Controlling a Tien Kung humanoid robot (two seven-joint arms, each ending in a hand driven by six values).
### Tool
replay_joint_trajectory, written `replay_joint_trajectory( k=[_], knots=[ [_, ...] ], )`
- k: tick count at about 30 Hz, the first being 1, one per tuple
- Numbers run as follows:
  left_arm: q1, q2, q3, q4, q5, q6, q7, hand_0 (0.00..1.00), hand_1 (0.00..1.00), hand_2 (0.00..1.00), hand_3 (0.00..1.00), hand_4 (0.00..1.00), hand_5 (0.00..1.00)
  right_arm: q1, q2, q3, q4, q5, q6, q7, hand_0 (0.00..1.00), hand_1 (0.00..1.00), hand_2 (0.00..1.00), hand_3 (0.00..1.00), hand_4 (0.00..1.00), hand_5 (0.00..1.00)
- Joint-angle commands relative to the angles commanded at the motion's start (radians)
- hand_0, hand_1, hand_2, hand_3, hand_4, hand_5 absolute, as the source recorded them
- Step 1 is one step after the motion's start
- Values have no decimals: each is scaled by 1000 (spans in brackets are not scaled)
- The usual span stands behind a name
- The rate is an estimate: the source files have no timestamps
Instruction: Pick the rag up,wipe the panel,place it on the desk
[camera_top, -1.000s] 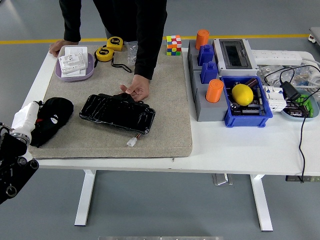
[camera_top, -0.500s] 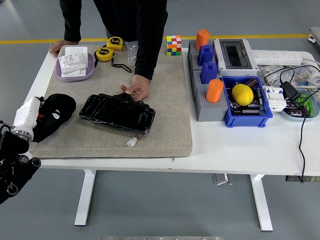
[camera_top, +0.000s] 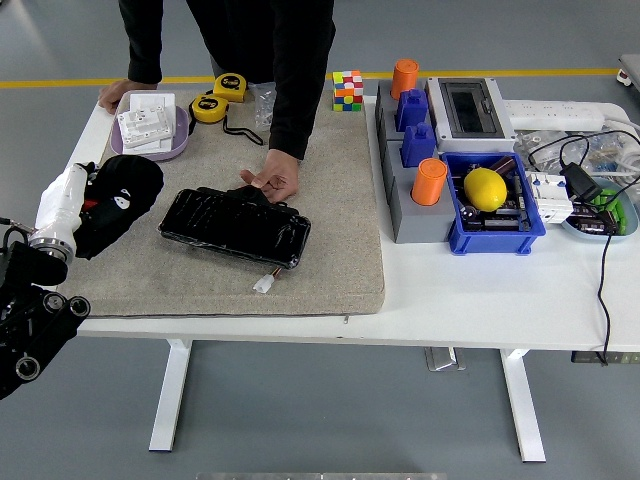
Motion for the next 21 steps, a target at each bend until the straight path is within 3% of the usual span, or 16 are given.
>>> replay_joint_trajectory(
  k=[10, 21],
  knots=[
    [-26, -33, 51, 46, 17, 4, 3, 346, 170, 523, 401, 87, 2, 2, -1, -2, 0, 3, 1, 3, 734, 637, 695, 616, 998, 566],
    [-41, -63, 106, 31, 44, 7, 10, 349, 172, 523, 406, 85, 2, 4, -1, -4, -4, 6, 4, 5, 734, 636, 694, 615, 998, 566]
  ],
)
